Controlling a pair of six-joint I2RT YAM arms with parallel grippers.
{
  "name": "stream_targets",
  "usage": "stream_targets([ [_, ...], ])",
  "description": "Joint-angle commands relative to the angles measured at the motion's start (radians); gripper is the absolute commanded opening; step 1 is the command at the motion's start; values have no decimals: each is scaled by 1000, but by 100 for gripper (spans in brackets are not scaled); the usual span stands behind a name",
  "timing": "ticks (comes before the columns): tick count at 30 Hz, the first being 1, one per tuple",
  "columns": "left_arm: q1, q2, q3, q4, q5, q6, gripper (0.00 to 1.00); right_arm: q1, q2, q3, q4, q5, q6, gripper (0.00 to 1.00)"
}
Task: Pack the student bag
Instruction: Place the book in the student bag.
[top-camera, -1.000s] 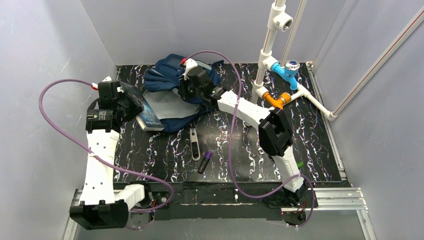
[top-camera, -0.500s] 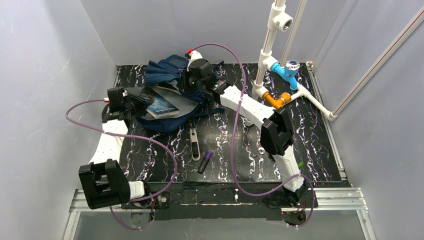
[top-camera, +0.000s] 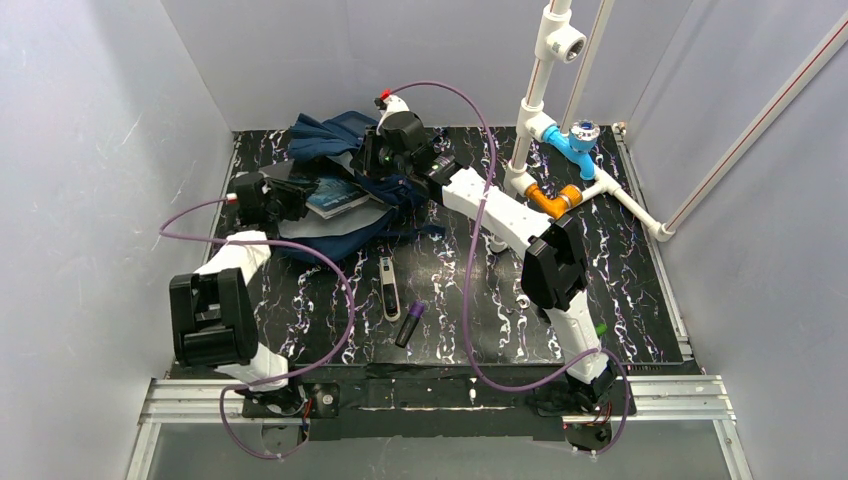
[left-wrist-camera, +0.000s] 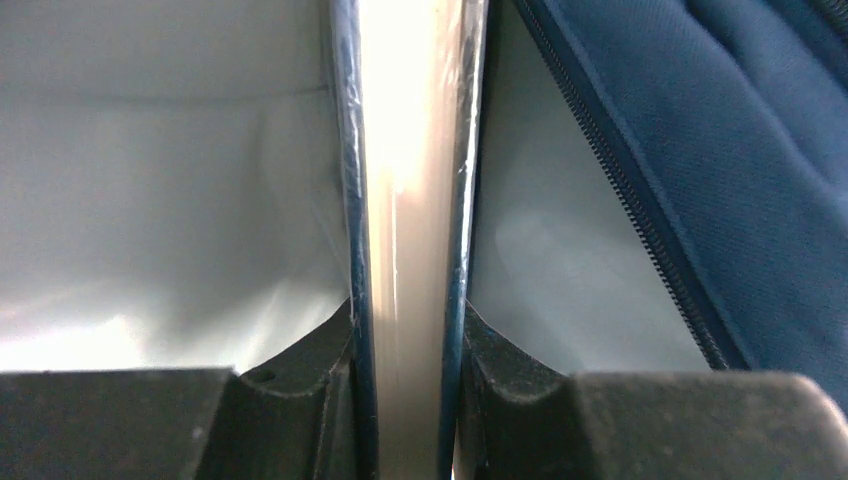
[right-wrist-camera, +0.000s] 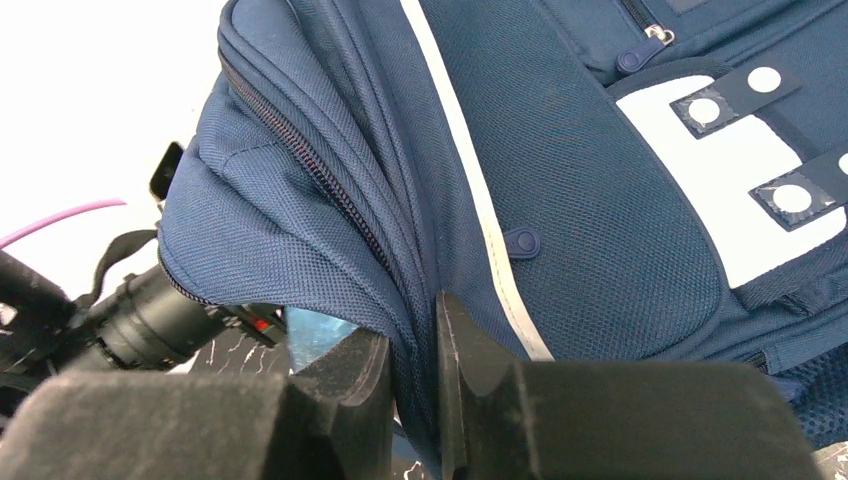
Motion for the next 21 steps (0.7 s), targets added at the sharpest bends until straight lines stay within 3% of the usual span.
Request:
stream_targets([
  [1,-66,37,103,218,17,-45,0,-3,-42,94,172,-51,81,1],
  [8,-162,195,173,314,-49,-52,0,-7,-49,89,172,-65,85,1],
  [20,-269,454,296,383,-326,-110,0,-10,-76,54,172,-66,87,1],
  [21,-274,472,302,383,-332,-112,5,-10,-79,50,172,-64,87,1],
])
